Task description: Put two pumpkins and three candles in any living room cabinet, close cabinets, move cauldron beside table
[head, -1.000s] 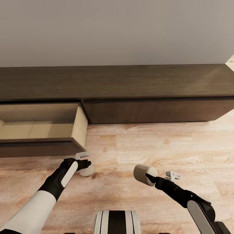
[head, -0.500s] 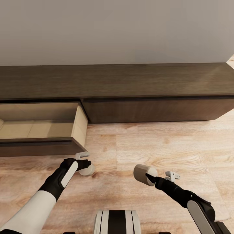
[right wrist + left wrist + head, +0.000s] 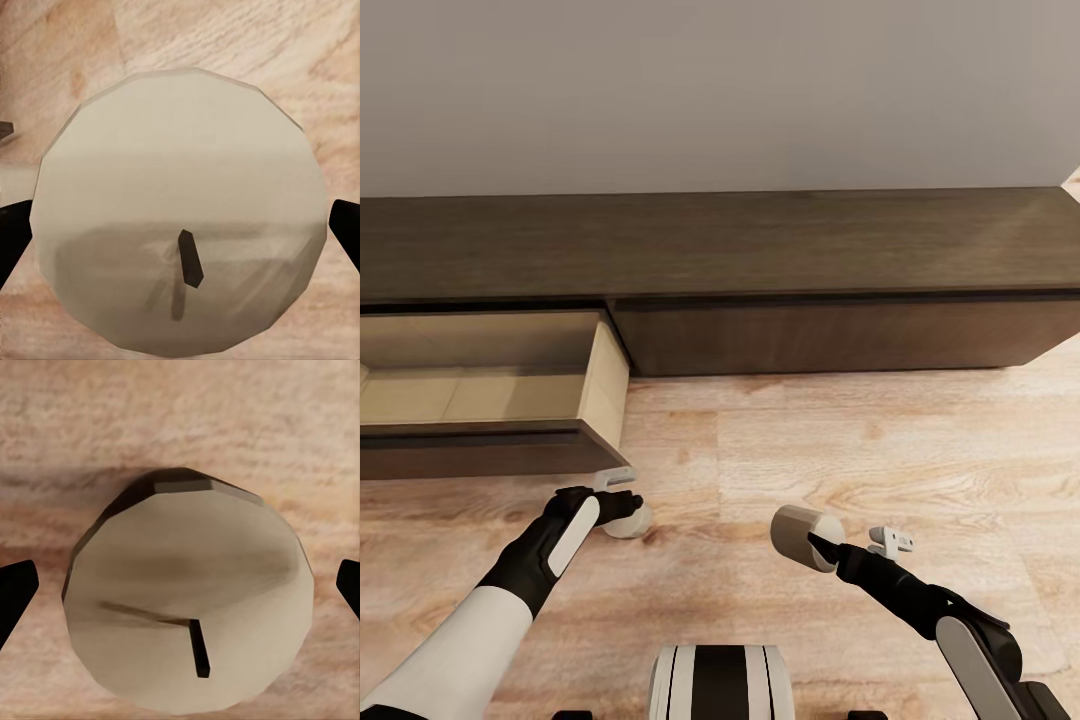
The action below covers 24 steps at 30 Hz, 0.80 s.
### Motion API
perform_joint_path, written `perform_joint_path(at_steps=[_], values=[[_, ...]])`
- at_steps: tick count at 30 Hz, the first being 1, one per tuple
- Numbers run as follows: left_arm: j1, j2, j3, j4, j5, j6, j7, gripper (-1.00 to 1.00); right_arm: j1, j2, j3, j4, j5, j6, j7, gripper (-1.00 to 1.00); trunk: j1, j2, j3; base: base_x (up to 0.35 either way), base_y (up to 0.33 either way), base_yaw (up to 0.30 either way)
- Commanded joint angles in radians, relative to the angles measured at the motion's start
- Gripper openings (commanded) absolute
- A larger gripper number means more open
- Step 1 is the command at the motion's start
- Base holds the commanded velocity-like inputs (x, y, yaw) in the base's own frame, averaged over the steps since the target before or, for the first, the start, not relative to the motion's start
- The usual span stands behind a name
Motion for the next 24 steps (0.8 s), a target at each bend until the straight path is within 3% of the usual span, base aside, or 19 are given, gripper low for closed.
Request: perform_joint_path(at_steps=[1, 24], values=[[0.000, 0.002, -0.004, -0.001, 0.011, 0.002, 0.009, 1.00, 0.000, 0.000, 0.000, -0.001, -0.001, 0.004, 0.002, -1.00, 0.000, 0.000, -0.001, 0.000, 0.000, 0.000], [-0.001, -0.001, -0.004, -0.001, 0.011, 0.000, 0.010, 1.00, 0.000, 0.000, 0.000, -0.001, -0.001, 0.004, 0.002, -1.00, 0.002, -0.001, -0.016, 0.000, 0.000, 0.000]])
